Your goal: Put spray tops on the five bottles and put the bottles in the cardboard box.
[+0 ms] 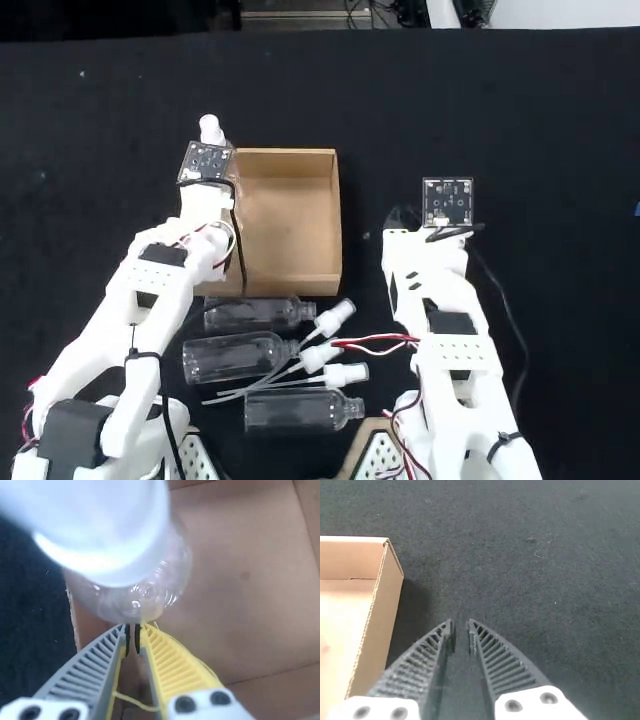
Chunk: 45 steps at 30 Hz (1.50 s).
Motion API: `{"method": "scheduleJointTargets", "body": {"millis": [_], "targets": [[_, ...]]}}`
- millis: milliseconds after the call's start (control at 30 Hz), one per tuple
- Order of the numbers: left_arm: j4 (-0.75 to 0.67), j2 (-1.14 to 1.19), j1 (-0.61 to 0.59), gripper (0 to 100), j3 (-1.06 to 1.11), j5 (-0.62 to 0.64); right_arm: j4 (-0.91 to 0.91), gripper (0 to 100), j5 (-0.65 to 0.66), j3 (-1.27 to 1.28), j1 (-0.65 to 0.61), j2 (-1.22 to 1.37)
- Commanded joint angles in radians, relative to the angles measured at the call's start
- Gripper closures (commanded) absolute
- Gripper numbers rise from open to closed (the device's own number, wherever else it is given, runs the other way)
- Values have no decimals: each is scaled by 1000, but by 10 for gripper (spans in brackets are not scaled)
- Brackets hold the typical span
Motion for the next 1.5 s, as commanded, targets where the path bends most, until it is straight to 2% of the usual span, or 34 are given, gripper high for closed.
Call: {"method": "scheduleJointTargets", "body": {"millis": [0, 367, 533, 767, 867, 1100, 1267, 1467], "targets": [[-18, -2, -30, 970, -67, 8, -31, 973, 8, -10, -14, -36], [-9, -12, -22, 967, -67, 8, -31, 973, 8, -10, -14, -36], [5, -101, -22, 967, -62, 8, -31, 973, 8, -10, -14, -36], [313, -281, -38, 966, -165, -5, -31, 973, 8, -10, -14, -36], [440, -316, -70, 965, -208, -60, -31, 973, 8, -10, -14, -36], [694, -336, -159, 848, -280, -141, -31, 973, 8, -8, -14, -36], [736, -325, -254, 849, -278, -183, -31, 973, 8, -8, -14, -36], [733, -325, -266, 849, -283, -190, -31, 973, 8, -5, -14, -36]]}}
